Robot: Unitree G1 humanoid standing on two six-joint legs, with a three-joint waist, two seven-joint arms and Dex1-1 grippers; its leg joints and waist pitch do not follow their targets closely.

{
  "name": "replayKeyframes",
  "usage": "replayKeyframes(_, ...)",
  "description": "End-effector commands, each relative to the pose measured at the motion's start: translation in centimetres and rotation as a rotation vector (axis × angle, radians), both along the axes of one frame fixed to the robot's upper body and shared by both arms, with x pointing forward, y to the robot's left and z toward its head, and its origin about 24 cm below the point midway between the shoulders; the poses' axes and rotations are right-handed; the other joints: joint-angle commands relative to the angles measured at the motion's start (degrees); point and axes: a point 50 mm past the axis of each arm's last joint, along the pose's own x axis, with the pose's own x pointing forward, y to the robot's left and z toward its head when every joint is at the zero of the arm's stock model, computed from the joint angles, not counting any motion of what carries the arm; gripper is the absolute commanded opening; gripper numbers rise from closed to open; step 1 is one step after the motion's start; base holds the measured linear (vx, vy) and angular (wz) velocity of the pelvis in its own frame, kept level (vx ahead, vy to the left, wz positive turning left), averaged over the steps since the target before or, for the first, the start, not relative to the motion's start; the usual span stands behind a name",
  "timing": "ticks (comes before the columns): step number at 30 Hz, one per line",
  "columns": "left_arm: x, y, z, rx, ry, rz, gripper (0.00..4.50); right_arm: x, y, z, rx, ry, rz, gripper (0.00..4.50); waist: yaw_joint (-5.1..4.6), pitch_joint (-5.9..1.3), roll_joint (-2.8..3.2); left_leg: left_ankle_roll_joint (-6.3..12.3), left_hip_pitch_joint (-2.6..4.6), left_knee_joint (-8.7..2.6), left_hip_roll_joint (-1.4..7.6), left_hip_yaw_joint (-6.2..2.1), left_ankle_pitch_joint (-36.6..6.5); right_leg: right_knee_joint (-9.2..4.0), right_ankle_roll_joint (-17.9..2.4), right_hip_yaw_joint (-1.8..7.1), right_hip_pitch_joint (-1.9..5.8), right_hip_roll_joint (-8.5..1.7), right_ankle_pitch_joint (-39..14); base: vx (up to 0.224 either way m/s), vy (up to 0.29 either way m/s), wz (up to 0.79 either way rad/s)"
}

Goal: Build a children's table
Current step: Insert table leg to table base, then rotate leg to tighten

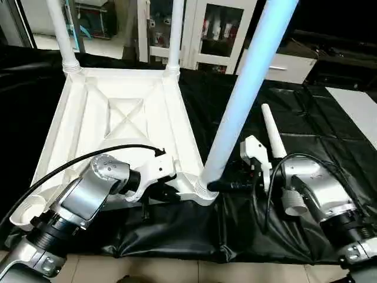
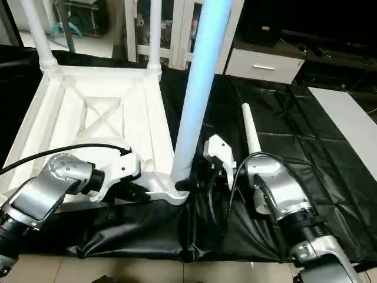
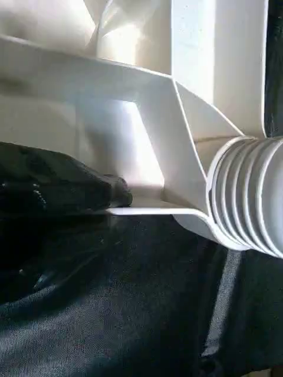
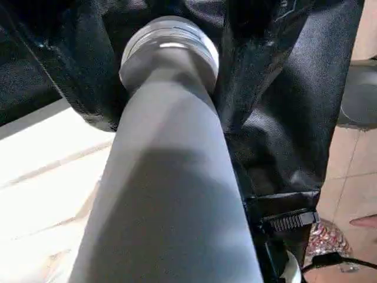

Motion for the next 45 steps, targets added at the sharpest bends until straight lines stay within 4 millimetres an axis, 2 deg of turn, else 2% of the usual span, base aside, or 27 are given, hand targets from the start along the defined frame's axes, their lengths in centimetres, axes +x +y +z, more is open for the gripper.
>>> replayKeyframes(1,-0.6,-0.9,-0.7,0.004,0.035,-0.056,0.00,-0.5,0.5,-1.0,-0.025,0.044,0.038,1.99,-0.26,-3.46,0.81,0.76,0.62,-4.41,0.95,0.03,-10.4,-3.17,-12.7,1.44,3.13,-1.75,-10.4,0.000,0.000,0.00)
replayKeyframes(12,-0.2,-1.1,-0.7,-0.004,0.020,-0.029,0.00,-0.6,0.6,-2.1,0.045,0.091,-0.049,1.93,-0.31,-3.30,0.80,-0.39,0.78,-4.77,0.99,-0.28,-14.3,-3.69,-11.7,1.39,2.94,-1.72,-14.2,0.000,0.000,0.00)
replayKeyframes(13,0.3,-1.4,-0.6,-0.014,0.004,0.001,0.00,-0.3,0.7,-2.5,0.054,0.089,-0.118,1.93,-0.42,-3.12,0.77,-0.62,0.77,-4.93,0.98,-0.35,-15.9,-3.92,-11.2,1.36,2.91,-1.72,-16.4,0.000,0.000,0.00)
replayKeyframes(14,1.1,-1.9,-0.6,-0.021,-0.020,0.077,0.00,0.2,0.9,-3.2,0.044,0.079,-0.238,1.93,-0.57,-2.66,0.80,-1.25,1.06,-5.11,0.96,-0.42,-19.3,-4.56,-10.1,1.33,2.47,-1.74,-21.4,0.000,0.000,0.00)
replayKeyframes(15,1.4,-2.1,-0.5,-0.024,-0.025,0.105,0.00,0.3,1.0,-3.5,0.041,0.079,-0.273,1.93,-0.86,-2.50,0.87,-2.25,1.33,-5.23,0.83,-0.75,-22.5,-5.10,-8.7,1.13,2.33,-1.82,-26.7,0.000,0.000,0.00)
replayKeyframes(16,1.4,-2.1,-0.5,-0.024,-0.025,0.105,0.00,0.3,1.0,-3.5,0.041,0.079,-0.273,1.93,-0.92,-2.58,0.82,-2.63,1.47,-5.18,0.78,-0.93,-23.4,-5.41,-7.9,1.04,2.34,-1.97,-28.9,0.000,0.000,0.00)
replayKeyframes(17,1.7,-2.3,-0.5,-0.028,-0.032,0.127,0.00,0.5,1.2,-3.7,0.039,0.074,-0.320,1.93,-1.01,-2.81,0.88,-3.00,1.53,-5.20,0.75,-1.25,-23.8,-5.57,-6.7,0.93,2.37,-2.18,-30.7,0.000,0.000,0.00)
replayKeyframes(18,2.2,-2.8,-0.3,-0.039,-0.039,0.164,0.00,0.8,1.6,-4.1,0.037,0.077,-0.396,1.93,-1.57,-2.78,0.54,-3.16,0.69,-5.47,0.70,-1.56,-22.8,-5.52,-5.9,0.76,2.91,-2.16,-30.9,-0.053,0.005,-0.07)
replayKeyframes(19,2.7,-3.6,-0.1,-0.057,-0.044,0.204,0.00,1.0,2.4,-4.7,0.038,0.086,-0.477,1.93,-1.79,-2.78,0.58,-3.15,0.69,-5.42,0.60,-1.58,-23.1,-5.65,-5.5,0.63,2.79,-2.05,-31.7,-0.053,0.005,-0.07)
replayKeyframes(20,2.8,-3.8,-0.1,-0.064,-0.044,0.215,0.00,1.1,2.6,-4.8,0.039,0.088,-0.499,1.93,-2.16,-2.74,0.69,-3.27,1.16,-5.17,0.48,-1.64,-24.2,-6.19,-4.9,0.51,2.22,-2.19,-33.7,0.000,0.000,0.00)
replayKeyframes(21,3.1,-4.2,0.0,-0.073,-0.047,0.241,0.00,1.2,3.0,-5.1,0.032,0.088,-0.536,1.93,-2.71,-2.83,0.87,-3.18,0.96,-5.21,0.44,-1.94,-24.9,-6.25,-4.5,0.30,2.42,-2.26,-34.9,0.000,0.000,0.00)
replayKeyframes(22,3.4,-4.8,0.1,-0.077,-0.056,0.266,0.00,1.4,3.7,-5.4,0.023,0.085,-0.584,1.93,-3.18,-2.82,0.68,-3.00,0.66,-5.28,0.43,-2.07,-25.2,-6.54,-3.8,-0.02,2.62,-2.22,-35.6,0.000,0.000,0.00)
replayKeyframes(23,3.5,-4.8,0.1,-0.077,-0.057,0.268,0.00,1.4,3.8,-5.4,0.022,0.085,-0.588,1.93,-3.36,-2.80,0.73,-2.95,0.73,-5.30,0.44,-2.13,-25.5,-6.70,-3.7,-0.13,2.54,-2.21,-35.9,0.000,0.000,0.00)
replayKeyframes(24,3.6,-5.1,0.2,-0.079,-0.063,0.282,0.00,1.5,4.2,-5.6,0.017,0.083,-0.616,1.92,-3.66,-2.94,0.88,-2.82,0.56,-5.42,0.53,-2.37,-25.3,-6.66,-3.9,-0.29,2.86,-2.36,-34.8,0.000,0.000,0.00)
replayKeyframes(25,4.1,-5.8,0.3,-0.081,-0.079,0.319,0.00,1.7,5.1,-5.8,0.003,0.074,-0.672,1.92,-3.72,-2.95,1.38,-2.80,0.55,-5.53,0.56,-2.46,-25.4,-6.67,-4.3,-0.40,2.97,-2.37,-34.0,0.000,0.000,0.00)
replayKeyframes(26,4.1,-5.8,0.3,-0.081,-0.079,0.319,0.00,1.7,5.1,-5.8,0.003,0.074,-0.672,1.91,-4.09,-2.82,1.45,-3.10,0.68,-5.68,0.66,-2.65,-26.6,-6.91,-4.7,-0.80,2.81,-2.33,-32.8,0.000,0.000,0.00)
replayKeyframes(27,4.8,-7.1,0.6,-0.089,-0.119,0.389,0.00,2.4,6.7,-6.1,-0.022,0.046,-0.817,1.91,-4.36,-2.70,1.63,-3.37,0.54,-5.89,0.69,-2.93,-28.1,-6.97,-4.9,-1.13,3.05,-2.34,-32.6,0.000,0.000,0.00)
replayKeyframes(28,5.1,-7.6,0.8,-0.090,-0.138,0.410,0.00,2.5,7.4,-6.2,-0.019,0.058,-0.866,1.91,-4.58,-2.64,1.61,-3.56,0.71,-5.89,0.65,-2.94,-28.8,-7.13,-4.9,-1.32,2.87,-2.28,-32.6,0.000,0.000,0.00)
replayKeyframes(29,5.3,-8.3,1.1,-0.093,-0.160,0.423,0.00,2.8,8.1,-6.2,-0.015,0.064,-0.928,1.91,-5.02,-2.88,1.66,-3.77,1.11,-5.78,0.60,-3.12,-29.2,-7.21,-5.4,-1.54,2.84,-2.42,-31.8,0.000,0.000,0.00)
replayKeyframes(30,5.3,-8.4,1.1,-0.098,-0.163,0.422,0.00,2.8,8.3,-6.1,-0.008,0.062,-0.923,1.91,-5.47,-2.96,1.42,-3.41,0.87,-5.80,0.57,-3.28,-29.3,-7.16,-5.4,-1.77,3.29,-2.44,-30.8,0.000,0.000,0.00)
replayKeyframes(31,5.3,-8.5,1.2,-0.106,-0.165,0.422,0.00,2.8,8.6,-6.0,0.010,0.061,-0.911,1.91,-5.44,-2.87,1.60,-3.18,0.63,-5.92,0.62,-3.37,-29.3,-7.11,-5.5,-1.82,3.55,-2.51,-30.4,0.000,0.000,0.00)
replayKeyframes(33,5.2,-8.4,1.2,-0.108,-0.169,0.415,0.00,2.8,8.9,-5.7,0.052,0.076,-0.898,1.91,-5.34,-2.82,1.56,-2.12,0.86,-5.80,0.65,-2.89,-28.2,-7.22,-6.5,-1.32,3.10,-2.71,-27.9,0.000,0.000,0.00)
replayKeyframes(38,5.2,-7.6,0.9,-0.093,-0.165,0.419,0.00,2.6,9.5,-5.0,0.130,0.083,-0.815,1.91,-4.86,-2.78,1.37,-1.44,0.57,-5.88,0.68,-2.30,-24.2,-6.50,-8.1,-0.70,3.12,-2.61,-23.8,0.000,0.000,0.00)
replayKeyframes(39,5.2,-7.4,0.8,-0.089,-0.164,0.421,0.00,2.6,9.4,-4.9,0.150,0.086,-0.799,1.91,-4.79,-2.80,1.35,-1.31,0.69,-5.81,0.68,-2.19,-23.9,-6.47,-8.1,-0.65,3.09,-2.62,-24.0,0.000,0.000,0.00)
replayKeyframes(41,5.3,-7.0,0.7,-0.084,-0.165,0.426,0.00,2.6,9.1,-4.6,0.171,0.047,-0.793,2.47,-4.68,-2.83,1.40,-1.31,0.61,-5.89,0.73,-2.15,-23.2,-6.42,-8.2,-0.64,3.20,-2.65,-23.9,0.000,0.000,0.00)
replayKeyframes(43,5.2,-6.9,0.6,-0.083,-0.163,0.422,0.00,2.7,8.8,-4.4,0.199,0.062,-0.791,2.61,-4.44,-2.93,1.39,-1.17,0.87,-5.82,0.76,-1.96,-22.3,-6.40,-8.4,-0.54,3.05,-2.62,-23.0,0.000,0.000,0.00)
replayKeyframes(45,5.0,-6.7,0.5,-0.093,-0.150,0.388,0.00,2.8,7.7,-3.6,0.242,0.056,-0.789,2.79,-4.25,-2.95,1.42,-0.70,0.65,-5.93,0.83,-1.90,-21.1,-6.18,-8.9,-0.46,3.32,-2.52,-21.2,0.000,0.000,0.00)
